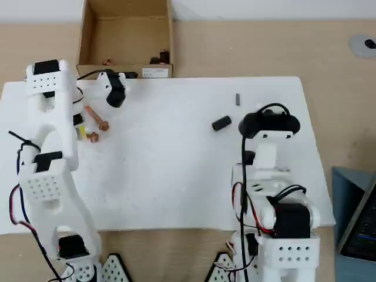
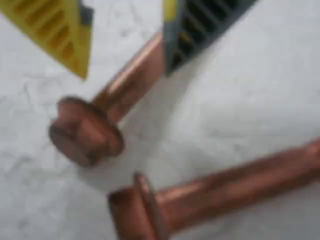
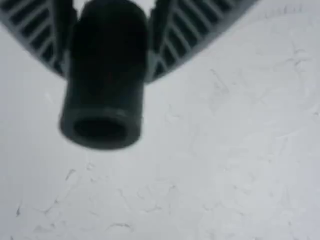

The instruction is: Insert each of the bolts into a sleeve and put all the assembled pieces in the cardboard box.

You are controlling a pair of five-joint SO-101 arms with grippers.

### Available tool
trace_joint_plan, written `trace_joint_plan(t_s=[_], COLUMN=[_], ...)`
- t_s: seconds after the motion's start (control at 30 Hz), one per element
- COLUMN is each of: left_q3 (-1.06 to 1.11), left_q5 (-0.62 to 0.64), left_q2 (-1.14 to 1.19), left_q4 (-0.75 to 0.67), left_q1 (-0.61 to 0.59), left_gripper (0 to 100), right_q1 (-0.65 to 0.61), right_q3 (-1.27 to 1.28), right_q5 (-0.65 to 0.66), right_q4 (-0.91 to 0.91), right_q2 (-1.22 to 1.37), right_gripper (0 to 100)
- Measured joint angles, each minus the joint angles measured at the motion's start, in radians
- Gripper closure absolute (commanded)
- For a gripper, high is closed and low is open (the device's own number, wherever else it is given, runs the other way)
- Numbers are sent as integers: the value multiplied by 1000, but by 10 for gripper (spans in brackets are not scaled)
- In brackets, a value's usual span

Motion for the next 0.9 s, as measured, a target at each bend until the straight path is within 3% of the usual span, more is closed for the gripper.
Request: trace_joint_plan(t_s=[0.33,0.5,0.9], left_q3=[-34,-48,-52], left_q5=[0,0,58], left_q2=[109,130,115], left_q4=[6,14,94], left_q1=[17,32,60], left_gripper=[891,1000,997], right_q1=[0,0,0], right_q3=[0,0,-49], right_q5=[0,0,0], right_q4=[0,0,0], right_q2=[0,0,0], right_gripper=[989,989,989])
